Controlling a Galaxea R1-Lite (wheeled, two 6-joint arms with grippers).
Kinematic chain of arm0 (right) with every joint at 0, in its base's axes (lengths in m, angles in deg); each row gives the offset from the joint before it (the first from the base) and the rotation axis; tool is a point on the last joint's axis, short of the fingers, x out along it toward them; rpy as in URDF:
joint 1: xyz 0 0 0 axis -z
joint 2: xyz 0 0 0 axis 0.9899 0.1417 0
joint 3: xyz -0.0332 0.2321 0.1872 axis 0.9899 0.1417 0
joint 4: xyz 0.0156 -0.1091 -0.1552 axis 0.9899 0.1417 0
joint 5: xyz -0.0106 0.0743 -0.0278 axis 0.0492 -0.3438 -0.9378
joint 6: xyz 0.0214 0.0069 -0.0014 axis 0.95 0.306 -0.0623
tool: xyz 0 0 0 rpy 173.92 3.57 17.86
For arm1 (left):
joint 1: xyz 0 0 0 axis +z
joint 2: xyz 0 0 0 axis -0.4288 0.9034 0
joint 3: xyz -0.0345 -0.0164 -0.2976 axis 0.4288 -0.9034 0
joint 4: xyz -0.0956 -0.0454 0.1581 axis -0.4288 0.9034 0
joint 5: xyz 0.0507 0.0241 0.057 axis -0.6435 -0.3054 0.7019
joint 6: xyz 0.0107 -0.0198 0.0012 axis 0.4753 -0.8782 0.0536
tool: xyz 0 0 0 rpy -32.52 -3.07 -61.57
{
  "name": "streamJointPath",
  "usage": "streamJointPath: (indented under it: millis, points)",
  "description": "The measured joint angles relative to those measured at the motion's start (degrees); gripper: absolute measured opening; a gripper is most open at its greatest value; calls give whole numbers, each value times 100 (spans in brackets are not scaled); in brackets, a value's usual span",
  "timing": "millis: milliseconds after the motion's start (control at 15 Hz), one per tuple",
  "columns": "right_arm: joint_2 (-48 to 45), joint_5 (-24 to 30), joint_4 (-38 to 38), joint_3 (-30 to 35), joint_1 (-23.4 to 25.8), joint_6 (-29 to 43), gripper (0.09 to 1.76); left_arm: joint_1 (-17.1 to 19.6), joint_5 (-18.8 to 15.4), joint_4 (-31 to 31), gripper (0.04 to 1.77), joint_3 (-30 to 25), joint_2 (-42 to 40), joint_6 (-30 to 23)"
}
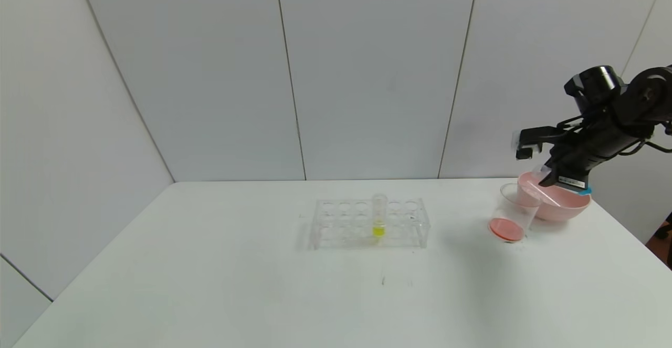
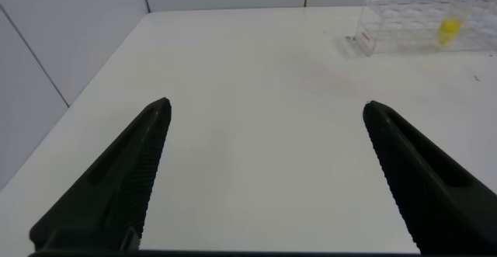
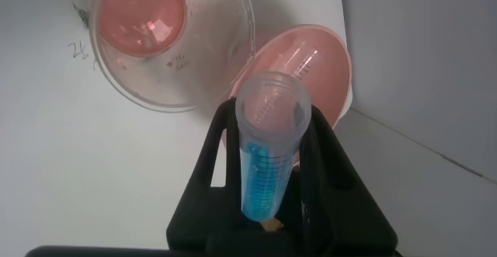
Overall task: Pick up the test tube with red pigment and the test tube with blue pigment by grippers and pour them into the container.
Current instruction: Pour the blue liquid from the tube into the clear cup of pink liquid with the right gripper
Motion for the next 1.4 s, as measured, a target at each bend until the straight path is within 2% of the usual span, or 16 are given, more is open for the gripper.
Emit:
streamJointPath:
  millis: [267, 533, 733, 1400]
  points:
    - [-6, -720, 27, 0, -176, -223, 49, 0, 0, -2, 176, 0, 0, 0]
    - [-4, -1057, 148, 0, -283, -308, 49, 0, 0, 0, 176, 0, 0, 0]
    - [-1, -1648, 202, 0, -390, -482, 49, 0, 0, 0, 176, 0, 0, 0]
    - [217, -2391, 116, -2, -713, -616, 49, 0, 0, 0, 176, 0, 0, 0]
